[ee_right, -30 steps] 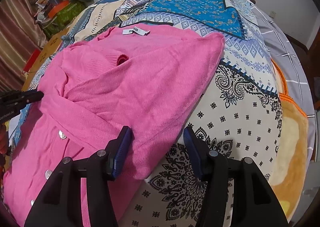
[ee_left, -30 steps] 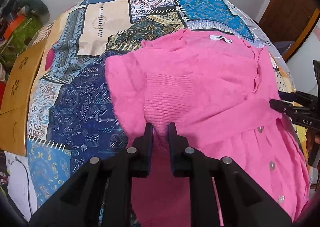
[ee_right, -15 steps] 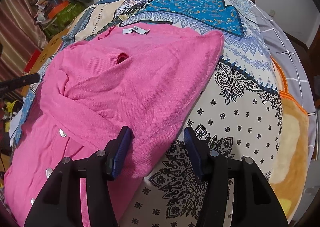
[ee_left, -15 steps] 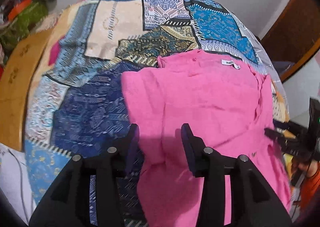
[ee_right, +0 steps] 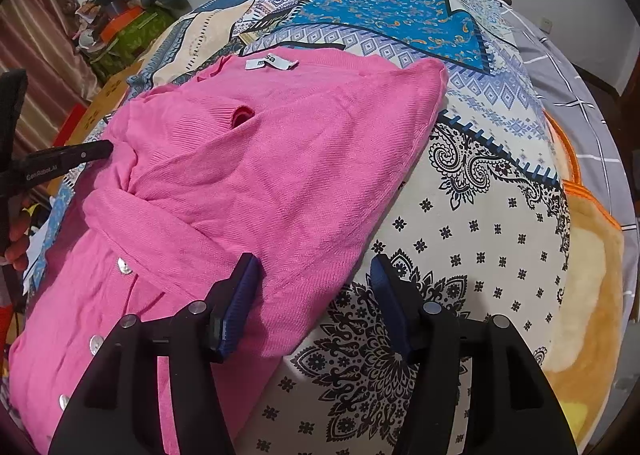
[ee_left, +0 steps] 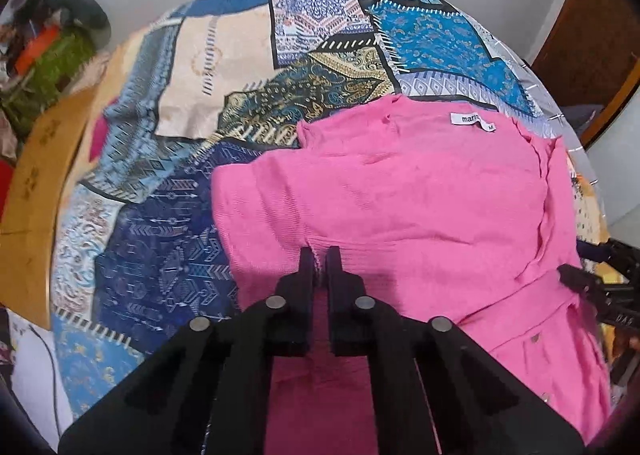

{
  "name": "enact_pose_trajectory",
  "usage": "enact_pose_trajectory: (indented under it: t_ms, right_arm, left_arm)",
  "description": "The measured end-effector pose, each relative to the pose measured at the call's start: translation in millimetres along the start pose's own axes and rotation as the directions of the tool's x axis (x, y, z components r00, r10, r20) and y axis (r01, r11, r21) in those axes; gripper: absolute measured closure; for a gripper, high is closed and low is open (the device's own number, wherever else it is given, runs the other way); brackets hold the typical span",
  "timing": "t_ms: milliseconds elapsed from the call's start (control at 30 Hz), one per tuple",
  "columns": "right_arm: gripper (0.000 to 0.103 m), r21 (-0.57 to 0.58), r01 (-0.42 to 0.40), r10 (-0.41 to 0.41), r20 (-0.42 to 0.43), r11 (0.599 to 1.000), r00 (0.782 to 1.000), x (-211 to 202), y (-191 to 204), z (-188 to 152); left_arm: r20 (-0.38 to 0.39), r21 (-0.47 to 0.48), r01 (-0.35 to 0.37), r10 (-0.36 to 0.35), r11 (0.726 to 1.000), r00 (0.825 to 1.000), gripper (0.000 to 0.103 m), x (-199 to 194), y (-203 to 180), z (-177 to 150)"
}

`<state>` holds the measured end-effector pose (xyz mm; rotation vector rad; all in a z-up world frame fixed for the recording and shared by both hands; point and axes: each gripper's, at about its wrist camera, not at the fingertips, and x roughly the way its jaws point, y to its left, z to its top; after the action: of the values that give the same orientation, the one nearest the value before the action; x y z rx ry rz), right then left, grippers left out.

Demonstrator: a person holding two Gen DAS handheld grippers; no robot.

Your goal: Fold small clothes

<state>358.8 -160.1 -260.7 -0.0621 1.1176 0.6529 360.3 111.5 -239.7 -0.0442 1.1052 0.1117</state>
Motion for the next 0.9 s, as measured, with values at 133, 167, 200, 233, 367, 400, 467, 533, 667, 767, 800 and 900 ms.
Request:
enact_pose_trajectory:
  t_ms: [133, 167, 200, 233, 367, 400, 467, 533, 667, 767, 800, 900]
  right_arm:
    - [0.048, 0.001, 0.002, -0.002, 0.003, 1.0, 1.0, -0.5, 0.5, -0.6]
    - [0.048, 0.002, 0.003, -0.003, 0.002, 1.0, 1.0, -0.6, 0.4, -0.6]
    - [0.048, 0.004, 0.005, -0.005, 0.001, 1.0, 1.0, -0.9, 0.5, -0.5]
    - [0.048, 0.005, 0.008, -0.008, -0.001, 1.0, 1.0, -1.3, 0.5, -0.3]
    - [0.048, 0.007, 0.022, -0.022, -0.008, 1.0, 1.0, -3.8, 2.2, -0.6]
    - [0.048, 0.005, 0.027, -0.027, -0.009, 1.0, 1.0, -4.9, 2.6, -0.8]
    - [0.048, 0.0, 0.039, -0.039, -0.013, 0.999, 0.999, -8.0, 4.6, -0.7]
    - [0.048, -0.014, 0.05, -0.05, -0.012, 0.999, 0.999, -14.2, 8.5, -0.7]
    - [0.048, -0.055, 0.08, -0.079, 0.018, 0.995, 0.997, -34.6, 19.6, -4.1]
    - [0.048, -0.081, 0.106, -0.102, 0.049, 0.991, 0.994, -53.2, 28.6, -5.8]
    - [0.048, -0.089, 0.112, -0.107, 0.058, 0.99, 0.993, -60.0, 31.4, -6.4]
    - [0.048, -0.11, 0.137, -0.127, 0.092, 0.984, 0.988, -80.7, 40.5, -8.7]
  left_arm:
    - [0.014, -0.041, -0.035, 0.035, 0.999, 0.999, 0.102, -4.1, 13.8, -3.2]
    - [0.01, -0.05, -0.055, 0.055, 0.997, 0.998, 0.103, -3.2, 18.1, -3.8]
    - [0.003, -0.053, -0.074, 0.074, 0.996, 0.997, 0.103, -1.8, 21.0, -4.6]
    - [-0.01, -0.056, -0.083, 0.083, 0.995, 0.997, 0.103, 0.3, 24.7, -6.0]
    - [-0.032, -0.063, -0.073, 0.071, 0.995, 0.997, 0.103, 0.1, 33.3, -11.9]
    - [-0.029, -0.061, -0.073, 0.071, 0.995, 0.997, 0.103, -3.1, 34.1, -13.0]
    - [-0.017, -0.067, -0.071, 0.07, 0.995, 0.997, 0.102, -11.3, 36.1, -15.0]
    - [-0.011, -0.075, -0.061, 0.06, 0.995, 0.998, 0.102, -18.3, 36.7, -16.4]
    - [0.014, -0.085, -0.056, 0.058, 0.995, 0.998, 0.099, -37.4, 39.4, -19.6]
    - [0.035, -0.09, -0.051, 0.054, 0.995, 0.998, 0.096, -53.4, 41.2, -23.5]
    - [0.04, -0.091, -0.048, 0.052, 0.995, 0.998, 0.096, -57.0, 42.0, -24.5]
    - [0.064, -0.09, -0.04, 0.046, 0.995, 0.997, 0.093, -75.9, 43.0, -29.7]
